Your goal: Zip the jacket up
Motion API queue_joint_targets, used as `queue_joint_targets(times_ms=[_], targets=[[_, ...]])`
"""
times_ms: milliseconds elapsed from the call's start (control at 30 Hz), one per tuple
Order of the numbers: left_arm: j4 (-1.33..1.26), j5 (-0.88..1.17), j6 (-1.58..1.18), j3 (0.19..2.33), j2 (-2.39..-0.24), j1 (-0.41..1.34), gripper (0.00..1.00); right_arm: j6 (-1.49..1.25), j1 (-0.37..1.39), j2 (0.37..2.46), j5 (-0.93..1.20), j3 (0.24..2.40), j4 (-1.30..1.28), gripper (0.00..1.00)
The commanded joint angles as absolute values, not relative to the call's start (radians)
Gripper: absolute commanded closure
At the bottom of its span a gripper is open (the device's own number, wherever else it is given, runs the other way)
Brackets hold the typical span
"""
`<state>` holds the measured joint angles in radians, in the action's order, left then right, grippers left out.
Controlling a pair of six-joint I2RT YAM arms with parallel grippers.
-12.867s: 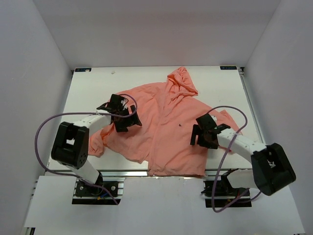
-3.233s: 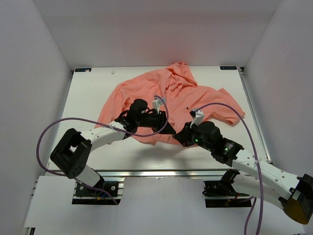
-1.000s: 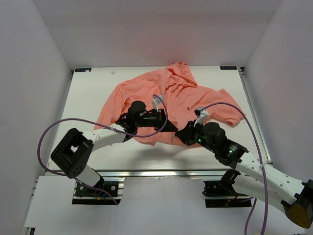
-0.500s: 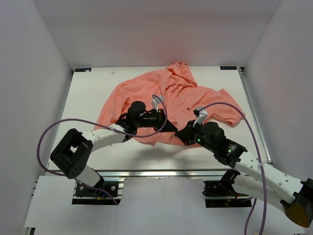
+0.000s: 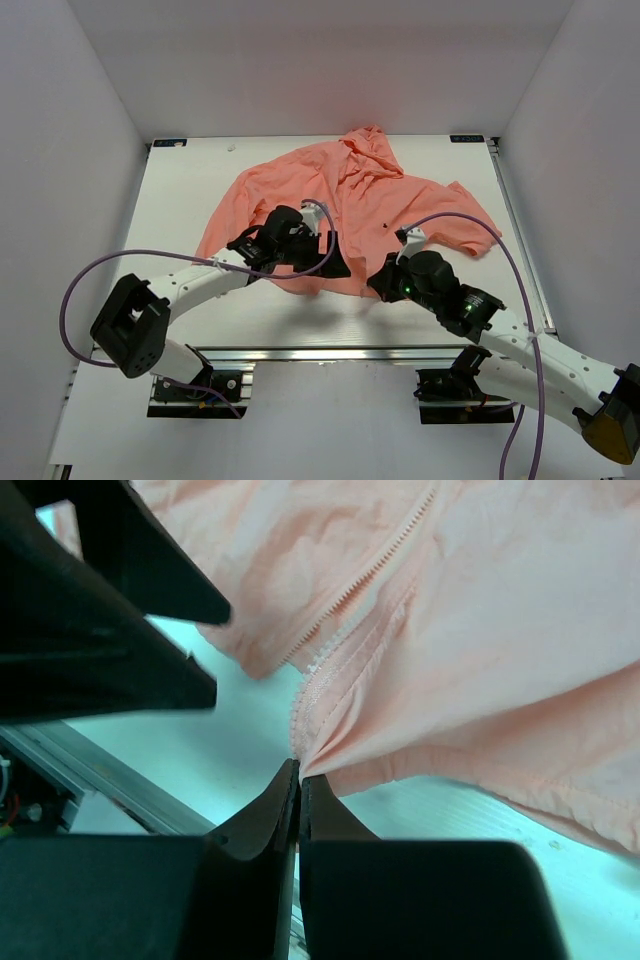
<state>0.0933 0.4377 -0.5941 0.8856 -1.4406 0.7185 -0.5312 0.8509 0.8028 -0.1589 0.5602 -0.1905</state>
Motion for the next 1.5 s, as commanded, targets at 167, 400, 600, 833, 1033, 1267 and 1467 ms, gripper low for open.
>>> queue_joint_targets(times_ms=[167,400,600,833,1033,1267,1467], targets=[[0.505,0.103,-0.379,1.038,-1.515,0.719,0.08,-0.502,0.842,0.819,-0.178,0.603,-0.244,1.0],[0.505,0.175,-0.35,1.037,-1.603,0.719,0.19,-0.496,0.838,0.828,-0.186,0.607,-0.242,1.0],[0.499,0.129,-0.367,1.034,-1.631,0.722,0.3,-0.488,0.835,0.831,-0.189,0.609,-0.244,1.0],[0.54,0.041,-0.402,1.051,-1.684,0.733,0.37,-0.499,0.833,0.828,-0.198,0.603,-0.244,1.0],[0.534,0.015,-0.416,1.061,-1.716,0.762,0.37,-0.503,0.833,0.827,-0.198,0.6,-0.244,1.0],[0.526,-0.037,-0.433,1.086,-1.753,0.784,0.49,-0.506,0.831,0.825,-0.193,0.589,-0.241,1.0],[0.558,-0.061,-0.434,1.117,-1.796,0.788,0.92,-0.509,0.831,0.824,-0.19,0.583,-0.242,1.0]])
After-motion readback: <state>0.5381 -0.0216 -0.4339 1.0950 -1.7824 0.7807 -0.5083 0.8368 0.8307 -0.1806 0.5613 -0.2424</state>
